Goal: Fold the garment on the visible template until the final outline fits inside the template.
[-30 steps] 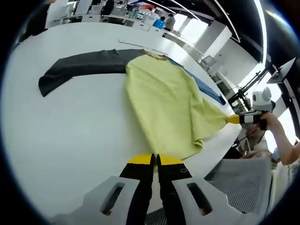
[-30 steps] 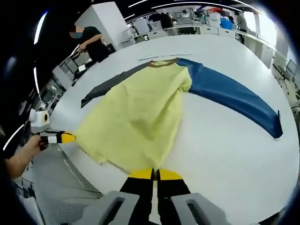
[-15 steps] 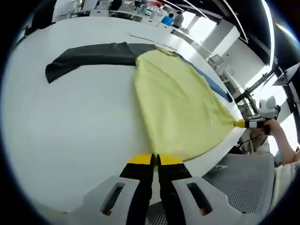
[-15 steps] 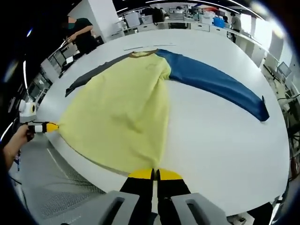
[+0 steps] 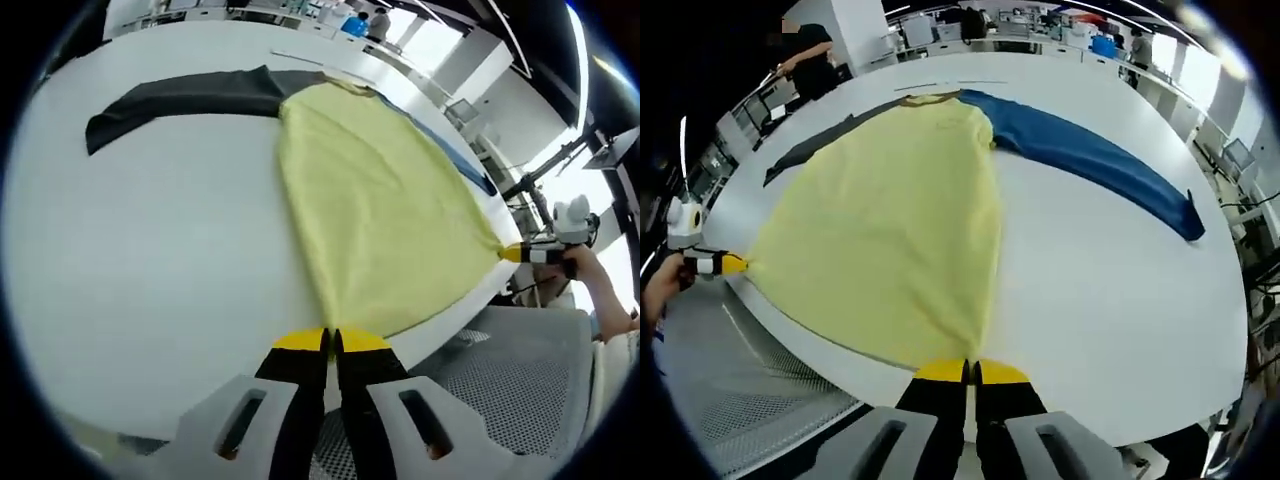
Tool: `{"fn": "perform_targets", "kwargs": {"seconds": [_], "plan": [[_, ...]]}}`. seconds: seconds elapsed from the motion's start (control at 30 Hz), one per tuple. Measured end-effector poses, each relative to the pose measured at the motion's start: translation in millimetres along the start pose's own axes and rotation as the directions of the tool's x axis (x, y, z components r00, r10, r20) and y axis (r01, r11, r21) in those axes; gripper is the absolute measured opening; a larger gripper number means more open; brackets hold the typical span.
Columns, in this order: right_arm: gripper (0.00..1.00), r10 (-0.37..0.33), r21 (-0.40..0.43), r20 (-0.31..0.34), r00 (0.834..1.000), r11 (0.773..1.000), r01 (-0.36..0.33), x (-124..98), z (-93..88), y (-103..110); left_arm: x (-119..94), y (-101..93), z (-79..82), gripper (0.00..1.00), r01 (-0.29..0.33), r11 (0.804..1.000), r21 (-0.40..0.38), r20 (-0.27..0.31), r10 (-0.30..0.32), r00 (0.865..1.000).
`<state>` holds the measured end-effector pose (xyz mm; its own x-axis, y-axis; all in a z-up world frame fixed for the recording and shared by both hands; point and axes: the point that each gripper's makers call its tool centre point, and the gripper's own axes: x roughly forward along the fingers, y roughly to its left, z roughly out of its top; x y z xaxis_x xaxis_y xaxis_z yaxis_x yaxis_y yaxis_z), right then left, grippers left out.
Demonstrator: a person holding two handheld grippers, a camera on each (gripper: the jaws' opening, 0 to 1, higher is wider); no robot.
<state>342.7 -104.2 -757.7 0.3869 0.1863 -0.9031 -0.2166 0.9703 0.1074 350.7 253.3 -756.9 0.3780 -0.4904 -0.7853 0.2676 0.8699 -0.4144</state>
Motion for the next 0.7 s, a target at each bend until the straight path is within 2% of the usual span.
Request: {"fn": "perform_targets", "kwargs": {"seconds": [0.17,0.33,0.37,0.43,0.47,0.53,0.6,0.7], "plan": [[0.00,0.015,0.028,0.000,1.000,0.999,-0.015,1,-2.9,1,-1,1.8,0.6,0.00,-0.010,1.000,0.025,-0.002,0.010,1.000],[0.00,0.021,0.014,-0.003,1.000,1.000,-0.021,1,-4.4,2,-1,1.9,-1.8,0.00,-0.019,0.998,0.058,-0.007,0.019,1.000],[0.00,0.023,0.007,-0.004,1.000,1.000,-0.023,1,-4.3,3,-1,3.0,-2.7,0.01,-0.028,0.997,0.066,-0.012,0.029,1.000],[0.00,0.037,-0.081,-0.008,0.999,0.996,-0.038,-1,-3.6,4,-3,7.8,-6.9,0.02,-0.062,0.993,0.097,-0.035,0.066,0.997],[0.00,0.022,-0.060,-0.003,1.000,0.998,-0.022,-1,-3.0,3,-4,8.2,-6.5,0.03,-0.068,0.992,0.105,-0.029,0.071,0.997],[0.00,0.023,-0.087,-0.006,1.000,0.996,-0.023,-3,-2.8,2,-6,7.9,-4.2,0.06,-0.069,0.990,0.126,-0.013,0.071,0.997],[0.08,0.017,-0.090,0.003,1.000,0.996,-0.016,-5,-1.5,1,-9,8.5,-1.5,0.11,-0.079,0.989,0.128,0.004,0.079,0.997],[0.24,0.032,-0.085,0.055,0.998,0.996,-0.028,-11,7.0,2,-12,7.5,9.0,0.21,-0.088,0.977,0.194,0.062,0.077,0.995]]}}
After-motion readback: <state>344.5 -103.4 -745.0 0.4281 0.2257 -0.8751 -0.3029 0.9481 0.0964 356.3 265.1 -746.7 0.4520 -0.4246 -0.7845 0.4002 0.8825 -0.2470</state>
